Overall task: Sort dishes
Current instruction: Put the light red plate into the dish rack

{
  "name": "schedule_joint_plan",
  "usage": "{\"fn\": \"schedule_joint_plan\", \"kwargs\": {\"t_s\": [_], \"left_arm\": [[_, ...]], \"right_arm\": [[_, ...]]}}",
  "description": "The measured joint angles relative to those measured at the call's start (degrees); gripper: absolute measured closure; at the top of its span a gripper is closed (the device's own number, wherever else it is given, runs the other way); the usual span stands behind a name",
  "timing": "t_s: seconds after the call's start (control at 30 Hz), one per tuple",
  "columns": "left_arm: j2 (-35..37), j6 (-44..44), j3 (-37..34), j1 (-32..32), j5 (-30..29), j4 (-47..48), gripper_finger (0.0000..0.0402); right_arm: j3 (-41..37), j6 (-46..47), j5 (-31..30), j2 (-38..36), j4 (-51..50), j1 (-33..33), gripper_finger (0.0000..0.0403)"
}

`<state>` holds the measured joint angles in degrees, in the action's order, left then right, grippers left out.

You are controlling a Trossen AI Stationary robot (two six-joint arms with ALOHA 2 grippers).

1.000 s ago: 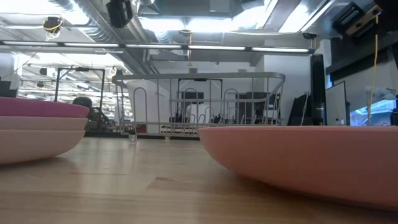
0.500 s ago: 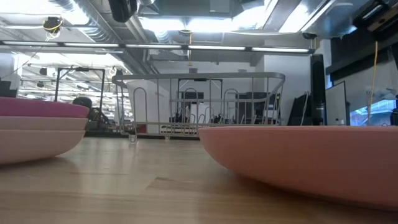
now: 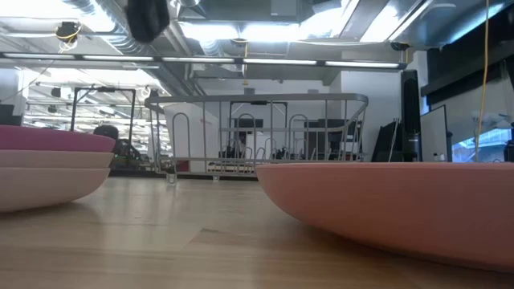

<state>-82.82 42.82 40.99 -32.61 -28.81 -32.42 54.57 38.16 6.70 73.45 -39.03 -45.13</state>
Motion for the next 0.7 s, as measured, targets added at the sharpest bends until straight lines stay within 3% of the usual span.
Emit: {"fn": "schedule_joint_plan", "kwargs": {"t_s": [0.2,0.33,0.7], "left_arm": [[-7.08,10.51,0.0,-1.07,-0.08,-0.58,0.0231],[-11.16,18.15,0.0,-0.69,-0.14,-3.85,0.0231],[-16.16,24.52,0.0,0.8,-0.58,-7.27,0.0231]], "right_arm": [[0.0,7.89,-7.6,0.0,1.1,-2.9,0.0318],[0.0,8.13,-11.66,0.02,4.59,-2.87,0.0318],[0.0,7.86,-17.06,0.05,9.02,-2.75,0.0318]]}}
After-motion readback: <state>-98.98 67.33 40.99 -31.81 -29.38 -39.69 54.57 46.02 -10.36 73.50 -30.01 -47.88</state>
